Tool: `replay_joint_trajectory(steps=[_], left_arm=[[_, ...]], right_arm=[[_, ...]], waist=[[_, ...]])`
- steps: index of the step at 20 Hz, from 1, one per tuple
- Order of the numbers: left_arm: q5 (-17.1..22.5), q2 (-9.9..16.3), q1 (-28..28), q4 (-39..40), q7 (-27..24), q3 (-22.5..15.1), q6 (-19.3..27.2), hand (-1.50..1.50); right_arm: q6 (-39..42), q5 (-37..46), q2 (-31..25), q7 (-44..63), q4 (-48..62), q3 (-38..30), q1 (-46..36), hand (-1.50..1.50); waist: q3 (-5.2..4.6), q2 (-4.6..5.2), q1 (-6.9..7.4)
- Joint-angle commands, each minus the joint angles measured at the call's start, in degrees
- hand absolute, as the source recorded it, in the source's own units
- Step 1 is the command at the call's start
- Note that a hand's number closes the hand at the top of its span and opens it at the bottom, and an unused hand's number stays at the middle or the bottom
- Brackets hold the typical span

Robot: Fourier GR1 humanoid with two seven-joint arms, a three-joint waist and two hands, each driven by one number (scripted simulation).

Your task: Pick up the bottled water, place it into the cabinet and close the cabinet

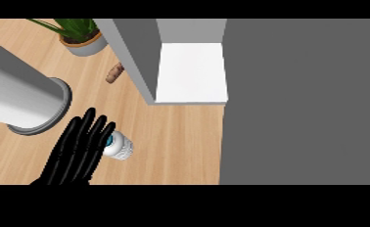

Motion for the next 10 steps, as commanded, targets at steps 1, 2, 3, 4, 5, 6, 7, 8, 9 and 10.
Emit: replay_joint_trajectory(steps=[1,2,3,4,5,6,7,8,9,10], left_arm=[[-3.2,-0.6,6.5,-9.0,6.2,-8.7,3.3,-1.50],[-3.8,1.0,9.1,-10.8,5.3,-9.6,2.6,-1.50],[-5.6,0.2,8.4,-10.7,6.0,-12.1,3.8,-1.50],[-5.0,0.8,7.5,-13.6,9.7,-11.8,4.4,-1.50],[-5.9,2.8,12.9,-15.6,6.7,-13.8,3.6,-1.50],[-4.8,3.3,12.5,-18.4,9.4,-13.0,4.1,-1.50],[-5.7,1.4,8.8,-15.5,10.2,-12.9,5.3,-1.50],[-8.9,2.2,11.1,-15.3,8.1,-16.8,5.6,-1.50],[-6.1,2.4,8.0,-17.5,12.7,-12.8,6.0,-1.50],[-10.6,1.6,11.0,-15.1,8.5,-18.9,7.3,-1.50]], right_arm=[[1.1,-6.0,-1.9,5.8,-7.2,-1.9,4.0,-1.50],[1.8,-7.5,-2.3,6.7,-10.7,-1.8,6.1,-1.50],[1.8,-7.6,-2.4,6.1,-9.8,-3.2,5.2,-1.50],[2.9,-9.0,-3.1,5.9,-7.0,-4.7,3.6,-1.50],[2.5,-10.5,-2.8,6.0,-7.6,-6.1,3.8,-1.50],[3.4,-9.1,-2.8,6.2,-9.5,-4.9,6.6,-1.50],[3.4,-12.0,-2.9,8.6,-15.1,-4.6,8.7,-1.50],[2.7,-11.5,-2.7,8.9,-12.5,-5.0,6.2,-1.50],[3.8,-11.7,-3.3,8.7,-13.7,-5.6,7.7,-1.50],[3.2,-11.9,-2.1,7.9,-13.3,-5.7,8.5,-1.50]], waist=[[0.01,-0.01,0.24],[-0.01,-0.08,0.25],[-0.01,0.08,0.23],[0.00,0.16,0.28],[-0.01,0.03,0.59],[-0.01,0.01,0.34],[0.01,-0.03,-0.30],[0.01,-0.05,0.31],[0.01,0.07,-0.19],[0.04,-0.19,0.15]])
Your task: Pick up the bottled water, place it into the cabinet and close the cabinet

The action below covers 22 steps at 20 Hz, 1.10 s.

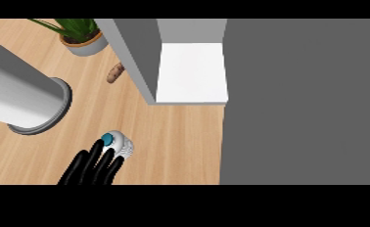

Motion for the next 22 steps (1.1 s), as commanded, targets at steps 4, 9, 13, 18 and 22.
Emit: replay_joint_trajectory(steps=[4,9,13,18,22], left_arm=[[-7.3,1.4,0.0,-7.6,2.5,-5.8,3.3,-1.50],[-8.9,3.6,2.9,-10.0,3.1,-8.6,5.9,-1.50],[-9.0,5.0,4.7,-11.2,3.2,-10.3,8.1,-1.50],[-5.5,7.7,4.8,-8.3,-0.8,-3.2,9.1,-1.50],[-7.9,7.0,5.0,-8.4,-1.5,-3.1,12.6,-1.50]], right_arm=[[0.2,-8.4,-1.0,5.2,-8.5,-2.8,1.5,-1.50],[0.1,-8.5,-0.6,5.9,-11.3,-3.1,4.2,-1.50],[1.5,-8.6,0.8,3.3,-10.3,-2.1,6.8,-1.50],[2.8,-10.3,0.3,2.9,-11.3,-3.1,8.7,-1.50],[3.6,-12.0,-0.3,2.2,-11.4,-5.1,9.5,-1.50]], waist=[[0.04,-0.06,-0.09],[0.05,-0.40,0.06],[0.09,-0.53,0.00],[-0.06,-0.23,-0.36],[0.04,-0.40,-0.68]])
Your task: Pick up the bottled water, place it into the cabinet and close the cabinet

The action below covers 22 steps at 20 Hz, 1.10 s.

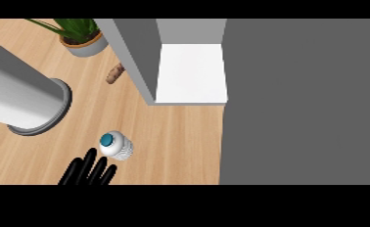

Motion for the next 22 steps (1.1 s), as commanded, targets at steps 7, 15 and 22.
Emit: replay_joint_trajectory(steps=[7,15,22], left_arm=[[2.8,5.0,3.5,-3.5,-4.3,11.4,0.9,-1.50],[9.4,5.6,-0.1,8.4,-8.9,19.9,-2.6,-1.50],[11.3,7.3,-2.3,18.8,-16.5,25.7,-7.1,-1.50]], right_arm=[[2.4,-11.2,-0.2,1.3,-11.8,-4.3,7.6,-1.50],[3.1,-13.0,-1.3,1.3,-9.4,-6.1,6.1,-1.50],[5.8,-15.9,-1.8,-1.2,-10.1,-7.7,9.8,-1.50]], waist=[[-0.13,0.22,-0.92],[-0.13,0.69,-0.50],[-0.15,0.57,-0.92]])
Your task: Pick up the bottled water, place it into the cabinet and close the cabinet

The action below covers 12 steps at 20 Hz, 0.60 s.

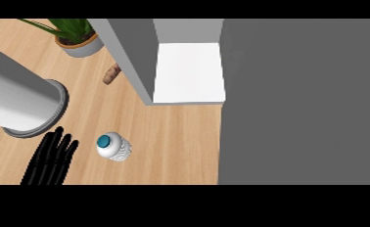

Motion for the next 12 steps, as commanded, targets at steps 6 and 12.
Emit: replay_joint_trajectory(steps=[6,12], left_arm=[[4.5,0.5,-5.9,14.9,-6.9,6.5,-5.5,-1.50],[4.7,-1.0,-14.6,27.3,-9.4,11.2,-5.1,-1.50]], right_arm=[[1.2,-14.7,-1.7,3.0,-8.9,-4.9,4.7,-1.50],[2.2,-10.4,1.0,0.3,-10.0,-1.5,7.0,-1.50]], waist=[[0.02,0.10,-0.33],[0.01,0.18,-0.54]])
